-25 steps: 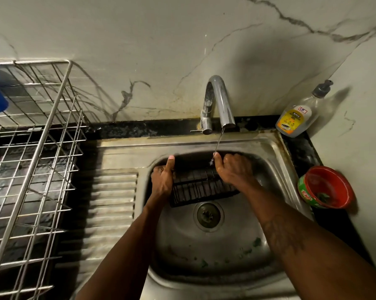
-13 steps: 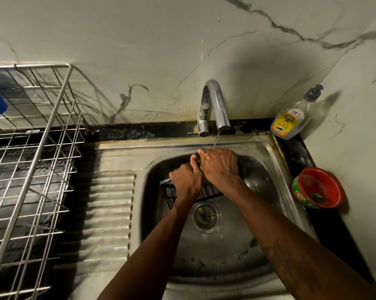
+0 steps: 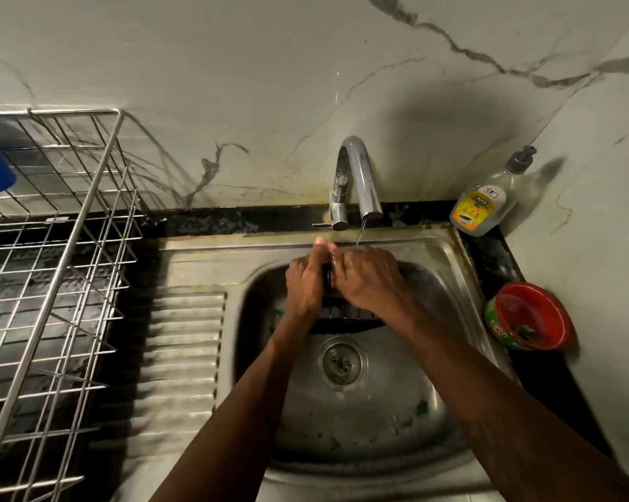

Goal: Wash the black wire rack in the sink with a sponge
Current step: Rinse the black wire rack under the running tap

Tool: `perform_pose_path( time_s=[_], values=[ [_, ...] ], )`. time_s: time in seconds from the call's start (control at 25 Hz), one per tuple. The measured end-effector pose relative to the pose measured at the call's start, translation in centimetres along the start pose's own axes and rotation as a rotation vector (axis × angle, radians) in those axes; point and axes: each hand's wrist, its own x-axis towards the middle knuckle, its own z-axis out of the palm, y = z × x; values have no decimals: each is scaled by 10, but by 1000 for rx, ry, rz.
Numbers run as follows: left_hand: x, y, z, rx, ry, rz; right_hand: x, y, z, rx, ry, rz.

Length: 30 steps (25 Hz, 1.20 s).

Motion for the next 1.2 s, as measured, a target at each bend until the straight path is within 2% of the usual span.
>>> perform_pose_path(
  time_s=[0.12, 0.2, 0.24, 0.36, 0.4, 0.44, 0.52, 0.6, 0.68, 0.8, 0.88, 0.92, 0.96, 1.08, 1.12, 1.2],
  values=[
    [-2, 3, 10, 45, 17, 18, 1, -12, 3, -146, -62, -3],
    [1, -5, 13, 97, 52, 69, -2, -4, 0, -86, -57, 6],
    [3, -7, 14, 123, 73, 87, 2, 1, -2, -40, -76, 61],
    [7, 2, 20, 191, 114, 93, 30, 7, -11, 1, -307, 287],
    [9, 5, 19, 179, 128, 67, 32, 2, -10, 1, -271, 305],
    [16, 3, 16, 153, 147, 32, 28, -5, -6, -6, -156, 257],
    [27, 0, 9, 109, 178, -27, 2, -13, 7, -57, 30, 75],
    [29, 1, 11, 86, 196, -88, -18, 2, 15, -112, 25, -102],
    [22, 8, 15, 70, 170, -79, -17, 14, 7, -76, -6, -54],
    [13, 8, 19, 112, 112, 22, 12, 8, -5, -92, -115, 215],
    [15, 11, 15, 89, 156, -9, 23, -7, -3, -50, -127, 330],
    [15, 13, 11, 43, 190, -44, 22, -11, -1, -23, -69, 323],
    [14, 15, 7, -14, 224, -71, 14, -13, 3, -28, 8, 240],
    [9, 23, 3, -92, 288, -113, -11, 2, 17, -70, 103, -113],
    [9, 19, 4, -82, 297, -126, -11, 7, 16, -66, 84, -128],
    [10, 15, 10, -55, 300, -163, 1, 12, 11, -72, 21, 10]
  ],
)
